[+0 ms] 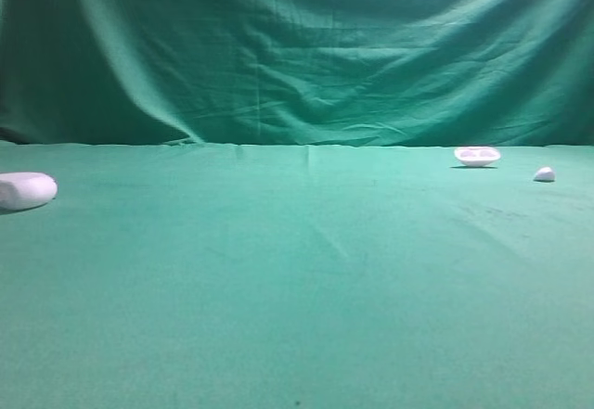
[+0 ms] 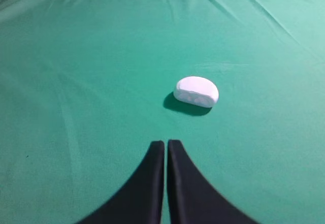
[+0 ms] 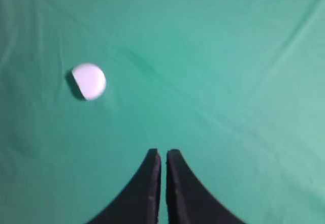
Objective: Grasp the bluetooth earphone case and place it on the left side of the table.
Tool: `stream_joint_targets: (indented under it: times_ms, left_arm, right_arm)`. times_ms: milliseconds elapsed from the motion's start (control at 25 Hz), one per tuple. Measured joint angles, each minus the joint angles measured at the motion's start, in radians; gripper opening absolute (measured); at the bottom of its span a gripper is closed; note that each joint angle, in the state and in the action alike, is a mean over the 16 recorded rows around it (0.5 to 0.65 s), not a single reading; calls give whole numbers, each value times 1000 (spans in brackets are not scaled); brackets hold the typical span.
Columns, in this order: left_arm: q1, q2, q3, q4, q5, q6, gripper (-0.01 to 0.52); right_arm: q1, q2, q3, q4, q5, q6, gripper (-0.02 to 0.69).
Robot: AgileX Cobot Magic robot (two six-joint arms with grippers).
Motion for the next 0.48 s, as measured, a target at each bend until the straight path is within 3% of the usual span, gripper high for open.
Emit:
stream_joint_targets:
  times_ms: [480]
  left_arm:
    - [0,0,0,0,0,0,0]
  right_arm:
    - [-1,-485,517,-46,-183,28,0]
